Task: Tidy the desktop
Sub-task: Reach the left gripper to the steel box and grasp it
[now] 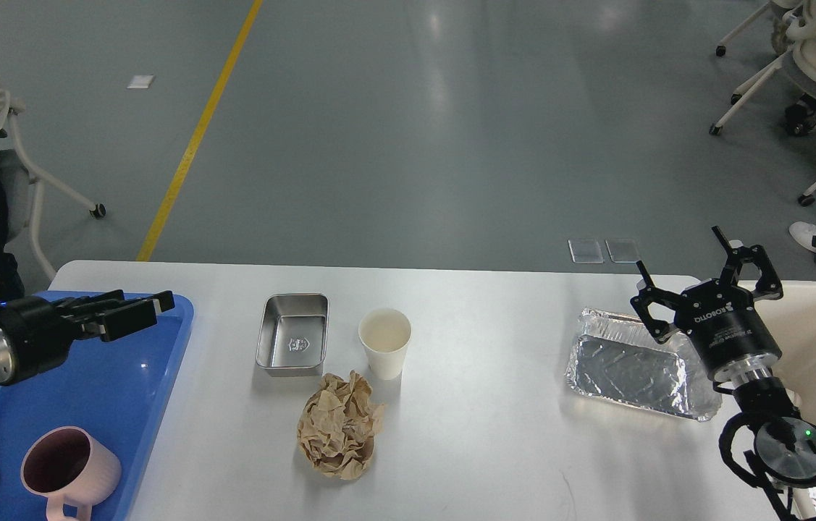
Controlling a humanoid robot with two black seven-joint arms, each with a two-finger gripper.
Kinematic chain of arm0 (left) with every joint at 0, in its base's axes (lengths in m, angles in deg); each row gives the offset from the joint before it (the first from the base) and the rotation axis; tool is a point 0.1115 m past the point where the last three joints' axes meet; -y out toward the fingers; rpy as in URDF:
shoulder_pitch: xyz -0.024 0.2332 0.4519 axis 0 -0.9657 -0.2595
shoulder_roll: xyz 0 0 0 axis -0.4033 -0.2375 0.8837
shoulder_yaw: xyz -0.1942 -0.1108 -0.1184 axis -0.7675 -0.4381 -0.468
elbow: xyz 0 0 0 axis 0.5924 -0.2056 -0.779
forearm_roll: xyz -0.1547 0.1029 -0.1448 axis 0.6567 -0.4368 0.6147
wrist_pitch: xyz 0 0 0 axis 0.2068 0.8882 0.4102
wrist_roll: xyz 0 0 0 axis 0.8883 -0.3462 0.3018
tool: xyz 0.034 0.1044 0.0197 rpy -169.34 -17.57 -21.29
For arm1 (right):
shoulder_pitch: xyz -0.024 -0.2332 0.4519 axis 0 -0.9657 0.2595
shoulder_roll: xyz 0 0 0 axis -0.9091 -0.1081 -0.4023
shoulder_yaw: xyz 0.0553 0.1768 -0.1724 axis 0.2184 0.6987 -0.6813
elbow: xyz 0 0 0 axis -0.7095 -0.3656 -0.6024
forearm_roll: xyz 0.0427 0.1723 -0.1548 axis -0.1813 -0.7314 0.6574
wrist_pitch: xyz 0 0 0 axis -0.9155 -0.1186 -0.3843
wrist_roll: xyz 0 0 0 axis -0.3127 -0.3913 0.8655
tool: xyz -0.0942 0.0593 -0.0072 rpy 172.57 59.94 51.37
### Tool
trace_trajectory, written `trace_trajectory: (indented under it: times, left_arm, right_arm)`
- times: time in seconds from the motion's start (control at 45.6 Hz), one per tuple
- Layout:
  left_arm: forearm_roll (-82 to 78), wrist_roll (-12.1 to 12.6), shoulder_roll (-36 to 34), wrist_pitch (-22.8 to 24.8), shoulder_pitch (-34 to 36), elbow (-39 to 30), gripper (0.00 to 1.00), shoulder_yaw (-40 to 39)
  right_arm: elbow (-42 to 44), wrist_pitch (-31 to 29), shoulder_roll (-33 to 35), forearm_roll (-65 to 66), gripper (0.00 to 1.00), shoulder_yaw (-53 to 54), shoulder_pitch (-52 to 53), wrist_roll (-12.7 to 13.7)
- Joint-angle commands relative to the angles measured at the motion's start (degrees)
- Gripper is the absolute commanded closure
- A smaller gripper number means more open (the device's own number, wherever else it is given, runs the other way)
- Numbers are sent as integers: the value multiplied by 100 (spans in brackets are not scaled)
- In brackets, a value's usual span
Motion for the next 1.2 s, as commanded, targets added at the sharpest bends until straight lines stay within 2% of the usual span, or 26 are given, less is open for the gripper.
trace_trajectory:
  times: [0.0,0.153,0.635,0.876,1.183]
  left_arm:
    - [55,68,879,50,-12,610,11,50]
    - [82,200,1942,129,-65,1707,11,77]
    - [108,174,3560,243,-83,3801,13,42]
    - [292,191,4088,296,-83,4372,13,86]
    - [292,200,4519,428,-100,4812,28,103]
  right_arm:
    - [0,-9,3,1,0,2,-6,0]
    - [0,-9,29,1,0,2,-14,0]
    - [17,-9,12,1,0,2,-23,0]
    - [17,-17,29,1,0,11,-32,0]
    - [26,-26,29,1,0,20,-32,0]
